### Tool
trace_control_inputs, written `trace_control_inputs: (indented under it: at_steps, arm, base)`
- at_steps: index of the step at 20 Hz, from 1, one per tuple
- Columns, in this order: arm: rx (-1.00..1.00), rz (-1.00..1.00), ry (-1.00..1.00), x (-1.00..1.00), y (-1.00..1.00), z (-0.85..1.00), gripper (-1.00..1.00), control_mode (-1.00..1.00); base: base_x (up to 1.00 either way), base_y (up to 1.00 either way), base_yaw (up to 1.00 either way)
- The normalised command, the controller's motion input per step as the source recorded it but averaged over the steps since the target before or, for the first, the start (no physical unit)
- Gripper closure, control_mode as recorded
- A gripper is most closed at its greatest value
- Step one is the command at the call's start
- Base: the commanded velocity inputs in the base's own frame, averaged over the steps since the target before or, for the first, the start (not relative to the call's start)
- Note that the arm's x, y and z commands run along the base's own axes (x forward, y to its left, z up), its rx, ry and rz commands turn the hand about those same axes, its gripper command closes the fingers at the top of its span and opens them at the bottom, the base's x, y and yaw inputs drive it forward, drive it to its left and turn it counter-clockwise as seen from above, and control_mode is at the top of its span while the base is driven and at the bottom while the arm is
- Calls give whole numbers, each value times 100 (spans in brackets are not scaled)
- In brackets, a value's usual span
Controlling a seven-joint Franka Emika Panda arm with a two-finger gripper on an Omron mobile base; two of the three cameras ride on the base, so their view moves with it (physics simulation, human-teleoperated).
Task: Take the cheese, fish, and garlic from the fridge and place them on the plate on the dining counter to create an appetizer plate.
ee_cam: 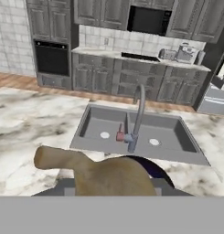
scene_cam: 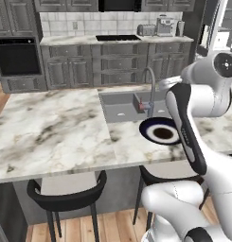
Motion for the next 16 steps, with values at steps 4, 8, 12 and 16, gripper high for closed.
trace_control_inputs:
  at_steps: [4,8,12,16]
  arm:
    - [0,-9,9,21,-40,-15,100,-100]
    - [0,-18,18,40,-30,-26,100,-100]
    - [0,-24,23,59,-29,-51,100,-100]
    - [0,-16,20,42,-51,-65,100,-100]
  base:
    - [0,0,0]
    - [0,0,0]
    - [0,0,0]
    - [0,0,0]
